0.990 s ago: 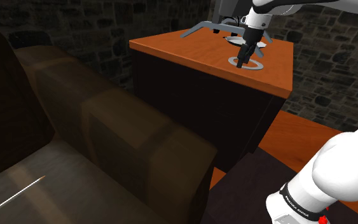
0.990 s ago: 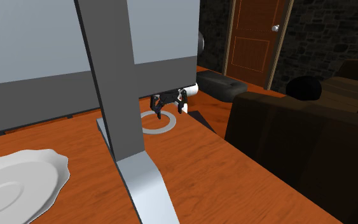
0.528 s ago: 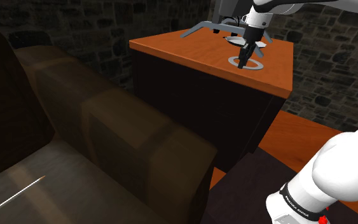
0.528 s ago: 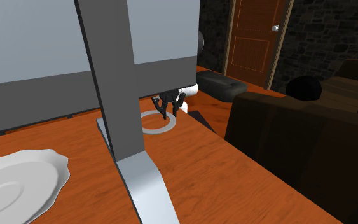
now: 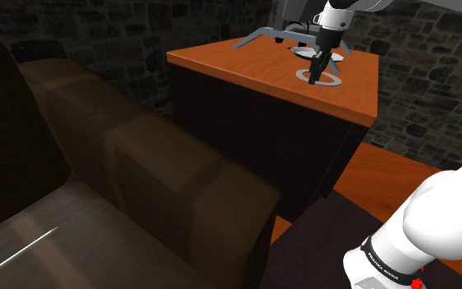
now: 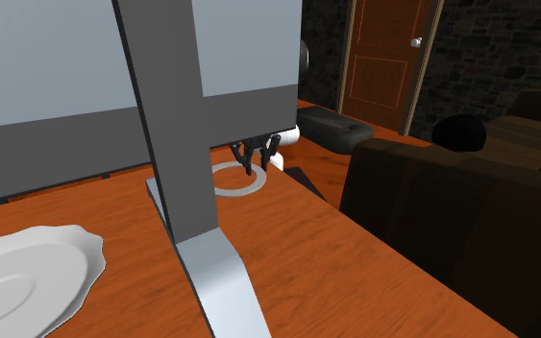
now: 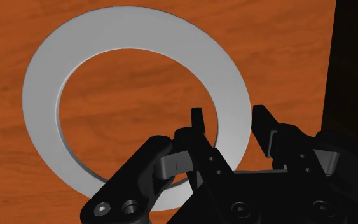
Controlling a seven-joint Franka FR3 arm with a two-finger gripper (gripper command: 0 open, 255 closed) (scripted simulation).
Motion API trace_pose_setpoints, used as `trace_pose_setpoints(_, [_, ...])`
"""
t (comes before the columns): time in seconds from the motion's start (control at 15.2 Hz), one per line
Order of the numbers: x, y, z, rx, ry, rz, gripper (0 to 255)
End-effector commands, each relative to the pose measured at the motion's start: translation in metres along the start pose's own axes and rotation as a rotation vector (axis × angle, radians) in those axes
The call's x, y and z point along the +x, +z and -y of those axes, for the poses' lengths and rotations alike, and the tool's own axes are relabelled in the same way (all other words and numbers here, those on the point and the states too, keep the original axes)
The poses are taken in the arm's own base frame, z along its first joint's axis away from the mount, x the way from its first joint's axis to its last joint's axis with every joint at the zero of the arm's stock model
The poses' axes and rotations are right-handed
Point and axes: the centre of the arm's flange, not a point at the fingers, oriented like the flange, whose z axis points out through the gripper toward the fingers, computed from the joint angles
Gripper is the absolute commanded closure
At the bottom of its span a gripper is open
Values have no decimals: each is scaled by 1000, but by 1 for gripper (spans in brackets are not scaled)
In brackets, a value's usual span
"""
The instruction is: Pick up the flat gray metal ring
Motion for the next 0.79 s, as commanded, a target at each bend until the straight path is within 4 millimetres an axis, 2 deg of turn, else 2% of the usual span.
trace_pose_setpoints(0.0, [0,-11,0,0,0,0,255])
trace_pose_setpoints(0.59, [0,-58,0,0,0,0,255])
trace_pose_setpoints(0.73, [0,-59,0,0,0,0,255])
